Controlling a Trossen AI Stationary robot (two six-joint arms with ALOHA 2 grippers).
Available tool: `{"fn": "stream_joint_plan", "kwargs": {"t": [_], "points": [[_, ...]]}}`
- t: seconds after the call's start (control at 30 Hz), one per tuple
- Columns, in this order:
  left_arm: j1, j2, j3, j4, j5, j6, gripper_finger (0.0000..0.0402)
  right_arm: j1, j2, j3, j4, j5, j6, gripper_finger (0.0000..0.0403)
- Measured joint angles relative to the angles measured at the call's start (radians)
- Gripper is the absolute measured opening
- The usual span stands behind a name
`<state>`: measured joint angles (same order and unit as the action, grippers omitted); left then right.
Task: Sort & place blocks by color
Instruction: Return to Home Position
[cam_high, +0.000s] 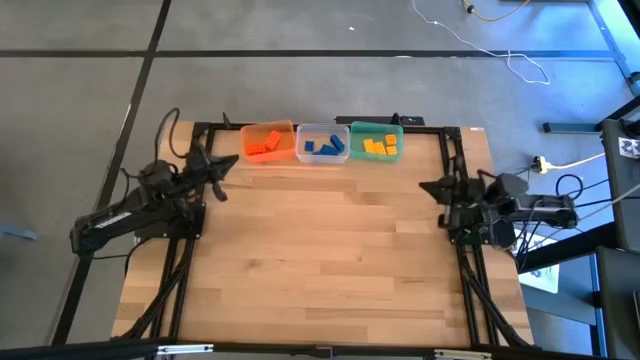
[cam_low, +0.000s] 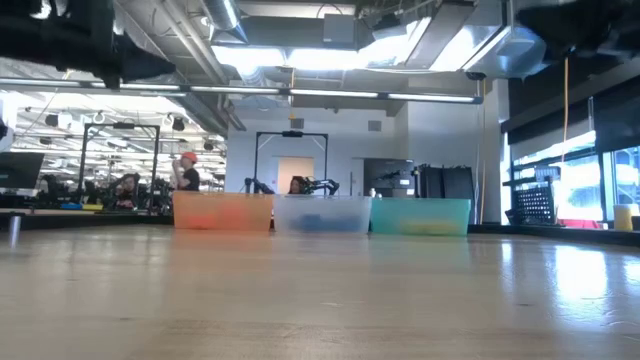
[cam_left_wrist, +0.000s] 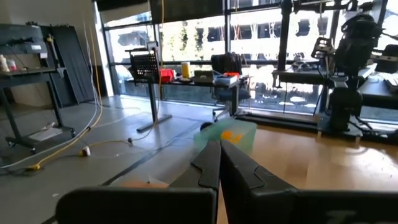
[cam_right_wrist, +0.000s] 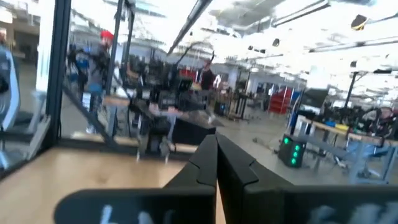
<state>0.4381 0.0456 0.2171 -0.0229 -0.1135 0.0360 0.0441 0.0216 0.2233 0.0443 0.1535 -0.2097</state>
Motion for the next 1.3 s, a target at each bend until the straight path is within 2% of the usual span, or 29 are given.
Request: {"fn": "stream_joint_plan", "kwargs": {"t": [0.5, 0.67, 0.77, 1.3], "points": [[0.000, 0.000, -0.151, 0.050, 0.031, -0.042, 0.0000, 0.000, 0.000, -0.166, 0.043, -0.024, -0.007, 0.0000], [0.000, 0.000, -0.198, 0.050, 0.062, -0.054, 0.0000, 0.000, 0.000, -0.217, 0.038, -0.026, 0.046, 0.0000], [0.000, 0.000, -0.209, 0.041, 0.081, -0.082, 0.0000, 0.000, 0.001, -0.217, 0.012, -0.031, 0.097, 0.0000], [0.000, 0.000, -0.209, 0.036, 0.102, -0.055, 0.0000, 0.000, 0.001, -0.217, 0.001, -0.050, 0.127, 0.0000]]}}
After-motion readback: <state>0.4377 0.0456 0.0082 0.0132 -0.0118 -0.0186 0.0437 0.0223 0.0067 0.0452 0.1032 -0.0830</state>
